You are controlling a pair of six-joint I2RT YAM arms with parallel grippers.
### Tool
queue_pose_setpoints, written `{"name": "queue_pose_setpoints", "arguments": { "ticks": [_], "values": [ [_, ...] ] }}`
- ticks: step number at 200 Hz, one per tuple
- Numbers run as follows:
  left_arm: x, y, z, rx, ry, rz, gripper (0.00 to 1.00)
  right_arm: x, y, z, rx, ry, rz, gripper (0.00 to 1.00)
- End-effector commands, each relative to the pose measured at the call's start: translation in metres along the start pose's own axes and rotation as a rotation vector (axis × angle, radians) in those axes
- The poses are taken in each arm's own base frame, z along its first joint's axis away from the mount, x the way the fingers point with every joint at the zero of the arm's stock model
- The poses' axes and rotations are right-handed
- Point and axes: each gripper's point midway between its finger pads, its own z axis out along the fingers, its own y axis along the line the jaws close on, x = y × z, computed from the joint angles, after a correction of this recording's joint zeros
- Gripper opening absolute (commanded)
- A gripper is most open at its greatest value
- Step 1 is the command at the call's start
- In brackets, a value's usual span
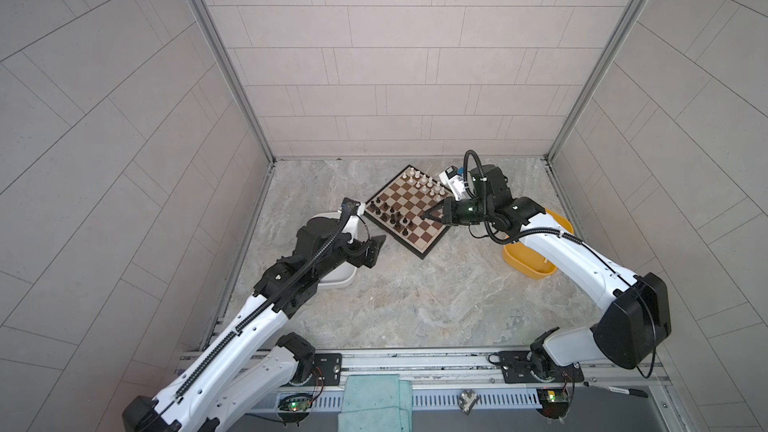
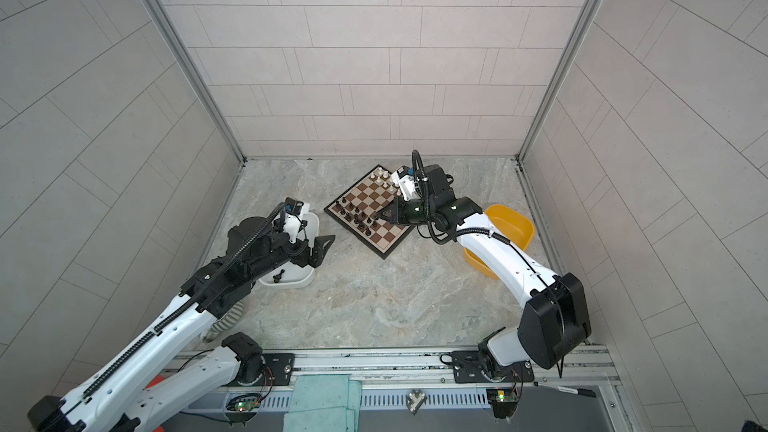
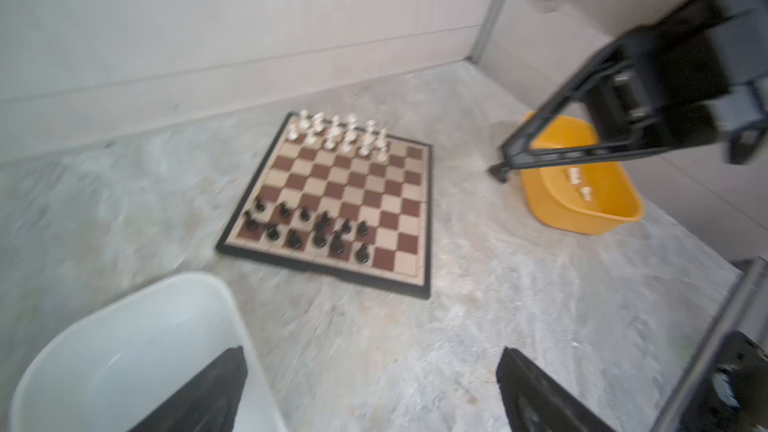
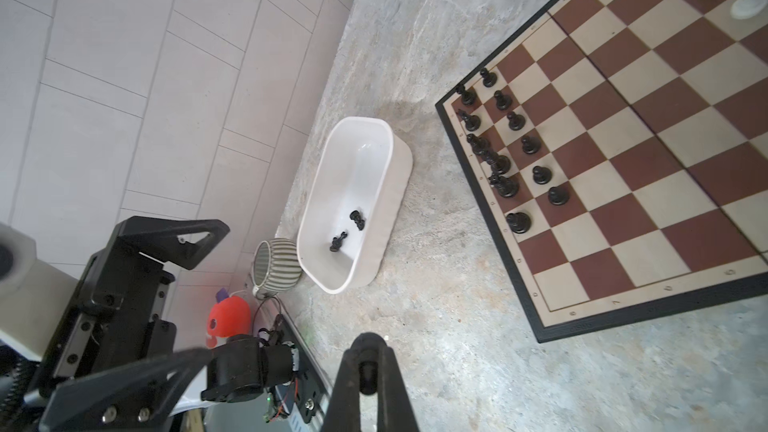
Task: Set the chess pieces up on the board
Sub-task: 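Carry the pawn with right gripper over a square near the board edge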
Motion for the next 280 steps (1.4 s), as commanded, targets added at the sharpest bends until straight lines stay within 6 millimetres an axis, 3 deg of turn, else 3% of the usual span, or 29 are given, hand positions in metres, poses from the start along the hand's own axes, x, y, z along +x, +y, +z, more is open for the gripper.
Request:
{"name": "queue_pose_setpoints", "arguments": {
  "ticks": [1, 32, 72, 138, 204, 249, 280],
  "values": [
    [0.036, 0.048, -0.009, -0.254, 0.174, -0.126, 1.0, 0.005, -0.014, -0.01, 0.192, 0.012, -0.118, 0.0],
    [0.056, 0.062, -0.006, -0.271, 0.297, -0.234, 1.0, 0.02, -0.05, 0.0, 0.492, 0.096, -0.292, 0.0],
    [0.056, 0.045, 0.002, -0.15, 0.276, -0.274, 1.0, 0.025, -0.071, 0.044, 0.578, 0.124, -0.342, 0.0],
    [0.056, 0.055, -0.004, -0.234, 0.256, -0.201, 1.0, 0.035, -0.113, 0.103, 0.671, 0.297, -0.327, 0.0],
    [0.06, 0.053, -0.006, -0.245, 0.263, -0.174, 1.0, 0.023, -0.143, 0.124, 0.72, 0.309, -0.295, 0.0],
    [0.06, 0.052, -0.006, -0.249, 0.265, -0.167, 1.0, 0.014, -0.154, 0.132, 0.736, 0.319, -0.28, 0.0],
    [0.06, 0.053, -0.006, -0.256, 0.266, -0.164, 1.0, 0.018, -0.157, 0.138, 0.724, 0.342, -0.27, 0.0]
  ]
}}
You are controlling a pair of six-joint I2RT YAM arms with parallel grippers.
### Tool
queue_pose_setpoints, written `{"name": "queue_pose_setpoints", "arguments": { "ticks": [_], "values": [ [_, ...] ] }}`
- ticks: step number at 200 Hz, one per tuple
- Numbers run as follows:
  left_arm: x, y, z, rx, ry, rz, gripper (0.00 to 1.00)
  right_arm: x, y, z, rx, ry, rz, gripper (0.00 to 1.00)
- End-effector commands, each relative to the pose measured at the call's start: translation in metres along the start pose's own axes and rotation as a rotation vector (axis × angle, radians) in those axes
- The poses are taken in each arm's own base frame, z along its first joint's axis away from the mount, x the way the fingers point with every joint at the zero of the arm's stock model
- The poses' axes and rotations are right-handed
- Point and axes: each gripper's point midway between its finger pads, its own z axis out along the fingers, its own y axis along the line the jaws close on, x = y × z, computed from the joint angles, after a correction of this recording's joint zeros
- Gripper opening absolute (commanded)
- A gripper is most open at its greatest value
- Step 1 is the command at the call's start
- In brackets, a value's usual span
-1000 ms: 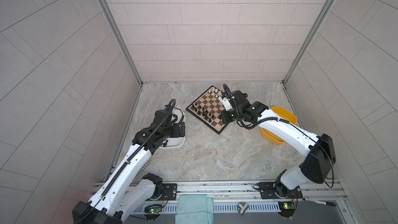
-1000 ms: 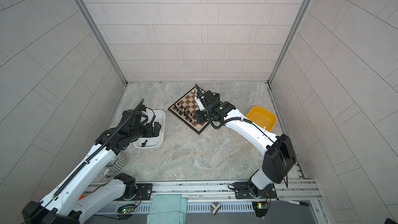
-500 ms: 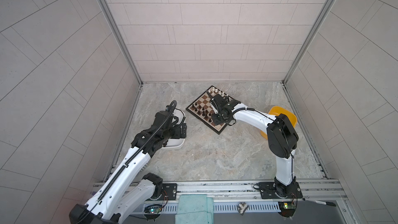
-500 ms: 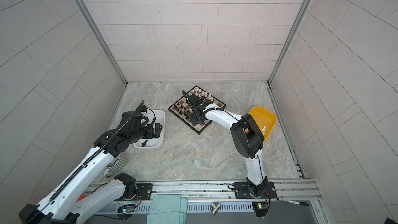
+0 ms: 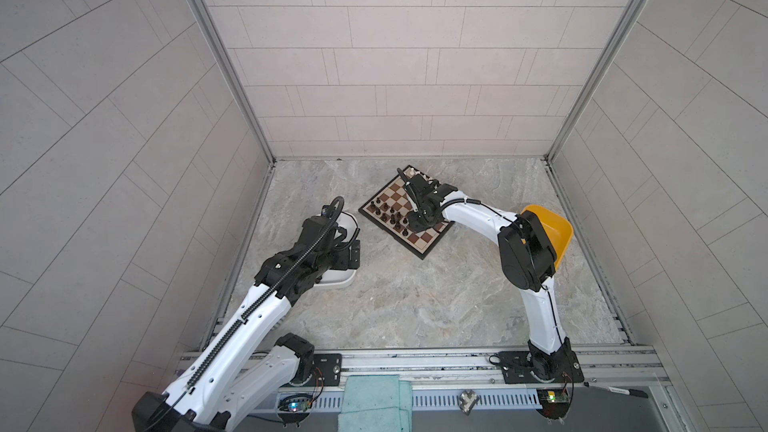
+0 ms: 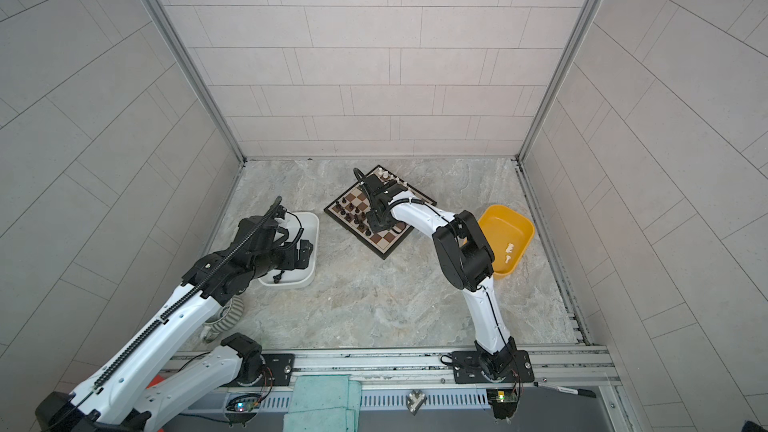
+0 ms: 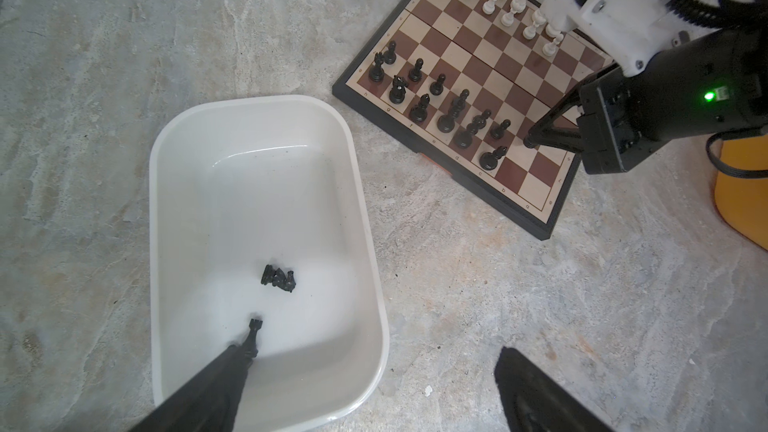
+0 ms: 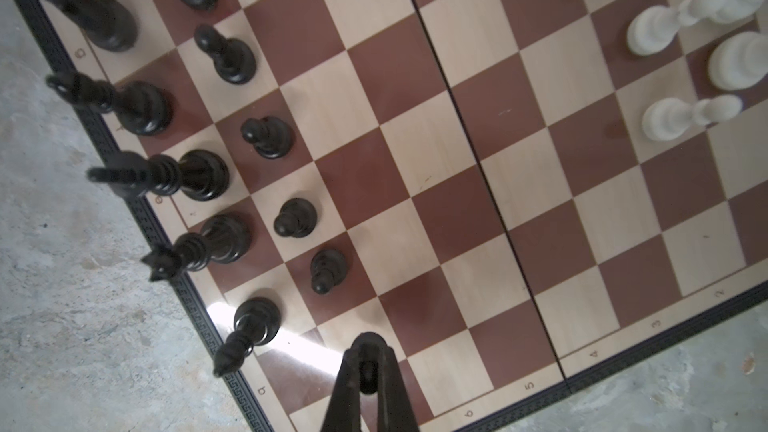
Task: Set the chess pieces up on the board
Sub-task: 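Carry the pawn with right gripper over a square near the board edge, then lower the pawn onto the square and open right gripper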
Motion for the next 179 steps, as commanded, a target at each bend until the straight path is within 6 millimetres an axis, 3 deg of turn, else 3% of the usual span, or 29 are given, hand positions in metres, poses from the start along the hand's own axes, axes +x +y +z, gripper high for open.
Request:
{"name": "queue_pose_setpoints", "arguments": {
  "ticks": [1, 78, 100, 138, 179],
  "values": [
    [0.004, 0.003, 0.0, -0.02, 0.007, 0.019, 1.0, 0.009, -0.001, 0.005, 0.009, 0.045, -0.015, 0.0],
    [0.003, 0.004, 0.001, -0.027, 0.009, 0.018, 1.0, 0.02, 0.0, 0.018, 0.009, 0.089, -0.017, 0.0],
    [0.004, 0.005, 0.001, -0.03, 0.01, 0.017, 1.0, 0.02, 0.001, 0.018, 0.003, 0.097, -0.014, 0.06],
    [0.003, 0.007, 0.002, -0.044, 0.01, 0.009, 1.0, 0.006, 0.001, 0.0, -0.011, 0.05, 0.01, 0.26],
    [0.004, 0.013, 0.002, -0.08, 0.019, -0.024, 1.0, -0.011, -0.003, -0.035, -0.034, -0.01, 0.055, 0.34]
  ]
}}
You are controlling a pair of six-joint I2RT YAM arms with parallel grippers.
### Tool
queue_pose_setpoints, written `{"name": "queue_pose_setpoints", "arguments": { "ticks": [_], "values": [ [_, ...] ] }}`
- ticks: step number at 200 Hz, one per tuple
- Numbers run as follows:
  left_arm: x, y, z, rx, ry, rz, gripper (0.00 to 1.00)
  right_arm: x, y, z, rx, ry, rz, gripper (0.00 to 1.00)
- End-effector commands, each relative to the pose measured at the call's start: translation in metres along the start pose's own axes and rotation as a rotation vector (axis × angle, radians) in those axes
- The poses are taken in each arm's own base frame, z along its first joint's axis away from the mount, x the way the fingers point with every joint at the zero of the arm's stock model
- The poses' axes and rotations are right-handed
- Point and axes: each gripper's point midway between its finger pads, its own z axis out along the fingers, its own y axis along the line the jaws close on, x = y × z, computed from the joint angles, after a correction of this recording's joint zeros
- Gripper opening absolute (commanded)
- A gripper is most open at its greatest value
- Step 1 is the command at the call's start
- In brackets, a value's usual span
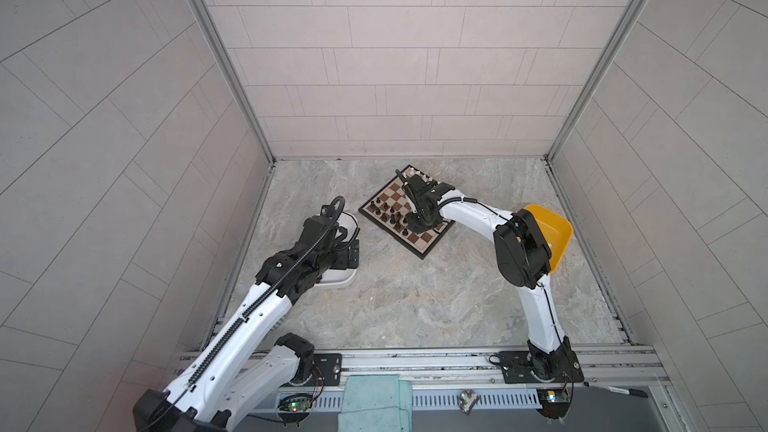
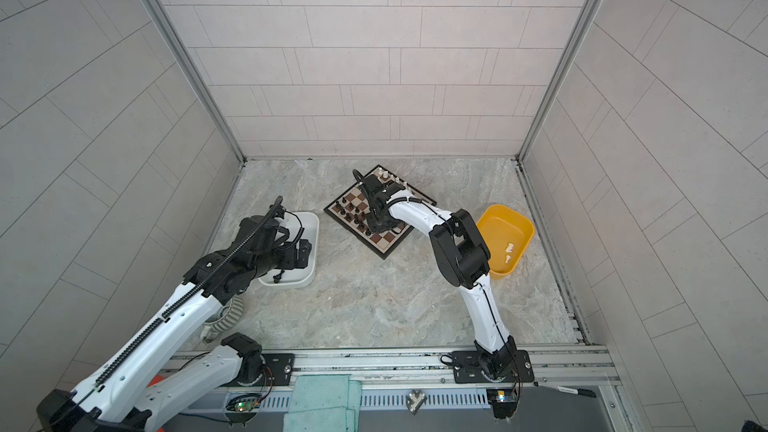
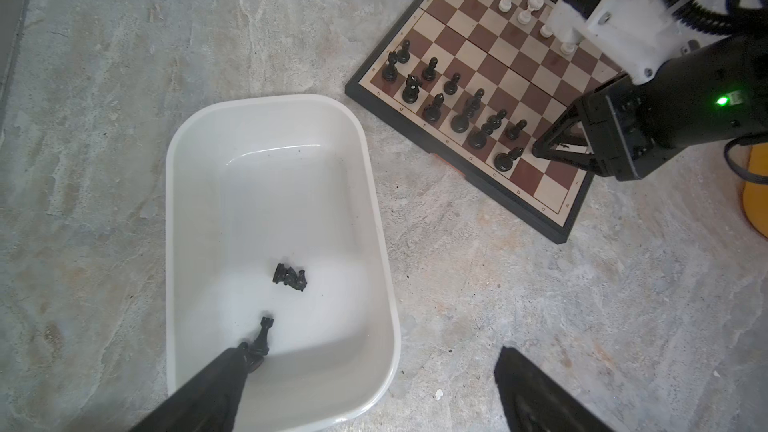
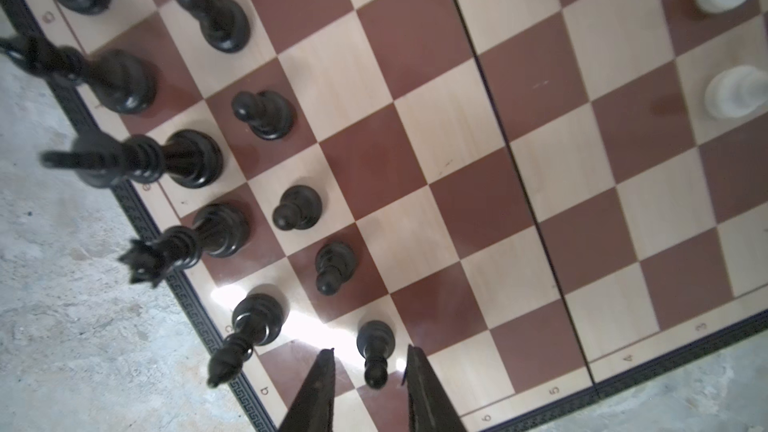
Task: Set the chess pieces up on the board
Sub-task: 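Lower the pawn onto the square and open right gripper, then lift right gripper away while left gripper lowers into the white bin onto another pawn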
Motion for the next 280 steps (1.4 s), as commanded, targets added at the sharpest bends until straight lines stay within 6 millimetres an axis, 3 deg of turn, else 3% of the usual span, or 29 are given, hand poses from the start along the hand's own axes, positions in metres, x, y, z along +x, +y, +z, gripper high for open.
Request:
{"name": "queue_pose_setpoints", "arguments": {
  "ticks": [1, 24, 49, 69, 97, 133, 179, 227, 280],
  "values": [
    [0.004, 0.006, 0.0, -0.038, 0.018, -0.024, 1.0, -0.014, -0.004, -0.04, -0.015, -0.059, 0.034, 0.34],
    [0.017, 0.006, 0.011, -0.039, 0.114, -0.09, 0.93, -0.027, -0.007, -0.089, -0.033, -0.17, 0.057, 0.46],
    [0.029, 0.008, 0.024, -0.064, 0.241, -0.202, 0.83, -0.026, -0.007, -0.139, -0.093, -0.286, 0.082, 0.61],
    [0.031, 0.016, 0.038, -0.104, 0.294, -0.261, 0.76, -0.012, -0.008, -0.164, -0.138, -0.352, 0.084, 0.7],
    [0.035, 0.042, 0.06, -0.202, 0.363, -0.36, 0.69, 0.013, -0.013, -0.182, -0.188, -0.426, 0.072, 0.75],
    [0.044, 0.069, 0.088, -0.29, 0.447, -0.476, 0.58, 0.037, -0.017, -0.187, -0.234, -0.416, 0.067, 0.76],
    [0.07, 0.075, 0.129, -0.318, 0.56, -0.612, 0.49, 0.041, -0.011, -0.185, -0.324, -0.412, 0.075, 0.74],
    [0.065, 0.094, 0.138, -0.42, 0.504, -0.646, 0.49, 0.039, -0.012, -0.179, -0.382, -0.404, 0.104, 0.72],
    [0.067, 0.097, 0.144, -0.433, 0.458, -0.725, 0.44, 0.037, -0.009, -0.169, -0.435, -0.387, 0.134, 0.71]
  ]
}}
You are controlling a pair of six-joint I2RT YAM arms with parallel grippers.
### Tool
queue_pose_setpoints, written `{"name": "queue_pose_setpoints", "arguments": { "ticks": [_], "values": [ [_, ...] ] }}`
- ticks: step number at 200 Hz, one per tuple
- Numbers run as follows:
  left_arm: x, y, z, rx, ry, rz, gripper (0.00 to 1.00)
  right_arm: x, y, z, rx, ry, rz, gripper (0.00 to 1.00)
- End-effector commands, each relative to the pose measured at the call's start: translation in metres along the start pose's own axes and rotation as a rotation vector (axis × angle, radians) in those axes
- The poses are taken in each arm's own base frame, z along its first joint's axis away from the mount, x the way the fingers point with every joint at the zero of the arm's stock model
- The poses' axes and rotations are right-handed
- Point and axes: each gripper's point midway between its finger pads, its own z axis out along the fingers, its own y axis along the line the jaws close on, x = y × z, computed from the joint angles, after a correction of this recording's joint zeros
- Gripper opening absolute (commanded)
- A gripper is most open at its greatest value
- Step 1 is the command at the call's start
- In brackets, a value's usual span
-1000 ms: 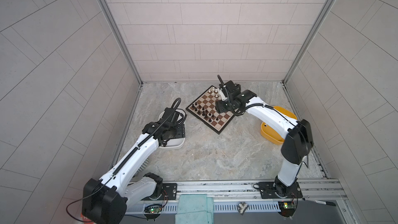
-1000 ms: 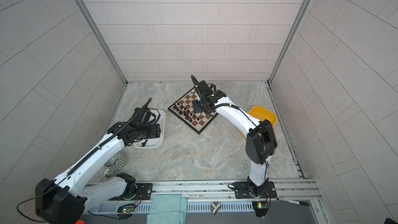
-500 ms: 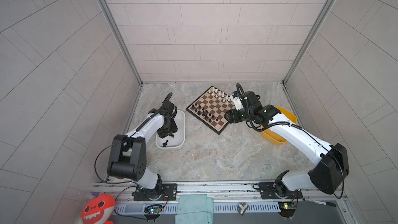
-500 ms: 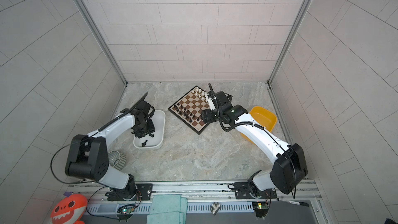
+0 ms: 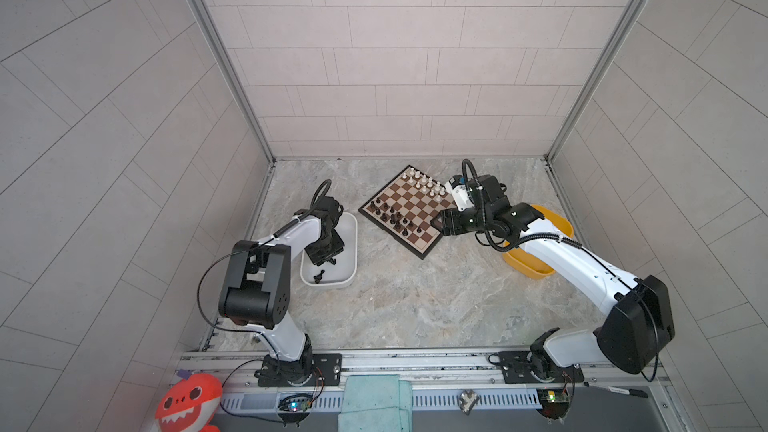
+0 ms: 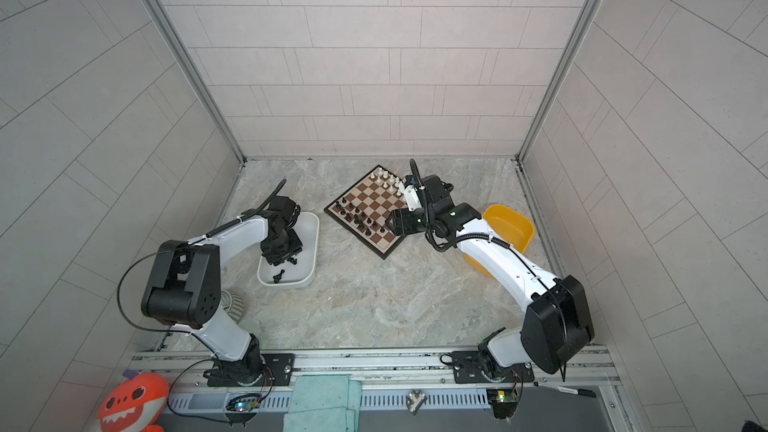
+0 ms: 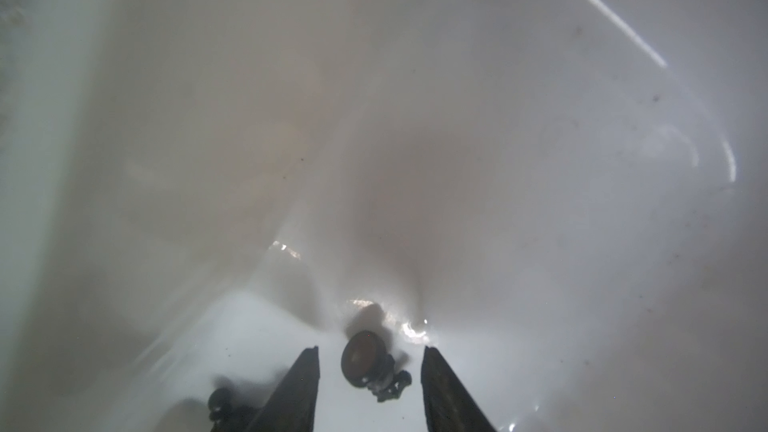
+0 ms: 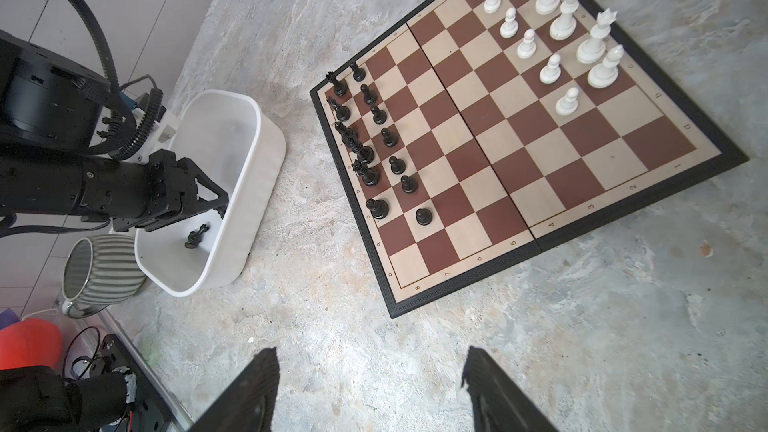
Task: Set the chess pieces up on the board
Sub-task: 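Lift right gripper away while left gripper lowers into the white bin onto another pawn, then close left gripper on the black pawn and lift it from the bin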
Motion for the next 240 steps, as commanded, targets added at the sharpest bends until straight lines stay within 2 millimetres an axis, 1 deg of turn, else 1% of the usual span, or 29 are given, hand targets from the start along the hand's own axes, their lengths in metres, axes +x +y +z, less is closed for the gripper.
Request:
{"name": "queue_pose_setpoints", "arguments": {
  "ticks": [1, 22, 64, 96, 110, 131, 151, 173, 182, 197, 221, 240],
  "values": [
    [-0.003, 0.007, 0.004, -0.014, -0.024, -0.066, 0.44, -0.005, 0.008, 0.001, -0.051, -0.017, 0.013, 0.71],
    [-0.001, 0.007, 0.006, -0.018, -0.014, -0.077, 0.42, -0.004, 0.005, 0.003, -0.049, -0.011, 0.02, 0.71],
    [0.005, 0.009, 0.012, -0.021, 0.012, -0.089, 0.43, -0.005, 0.003, 0.003, -0.051, -0.011, 0.034, 0.71],
    [0.006, 0.006, 0.016, -0.015, 0.025, -0.097, 0.4, -0.005, 0.002, 0.002, -0.05, -0.015, 0.037, 0.71],
    [0.007, 0.007, 0.017, -0.025, 0.027, -0.102, 0.39, -0.005, 0.002, 0.001, -0.051, -0.017, 0.039, 0.72],
    [0.006, 0.01, 0.018, -0.036, 0.017, -0.103, 0.31, -0.006, 0.001, 0.001, -0.053, -0.02, 0.045, 0.72],
    [0.005, 0.01, 0.019, -0.035, 0.012, -0.107, 0.29, -0.007, 0.0, 0.0, -0.055, -0.022, 0.05, 0.72],
    [0.003, 0.005, 0.016, -0.011, 0.004, -0.096, 0.22, -0.007, -0.001, 0.0, -0.051, -0.024, 0.054, 0.72],
    [0.001, 0.002, 0.011, 0.007, -0.002, -0.09, 0.2, -0.008, 0.0, 0.0, -0.054, -0.026, 0.054, 0.72],
    [-0.004, -0.005, -0.005, 0.053, -0.022, -0.079, 0.17, -0.009, 0.001, -0.001, -0.061, -0.031, 0.06, 0.72],
    [-0.013, -0.013, -0.046, 0.14, -0.08, -0.095, 0.15, -0.013, 0.007, -0.002, -0.095, -0.041, 0.08, 0.72],
    [-0.017, -0.02, -0.08, 0.22, -0.114, -0.105, 0.14, -0.017, 0.013, -0.005, -0.138, -0.054, 0.107, 0.74]
  ]
}}
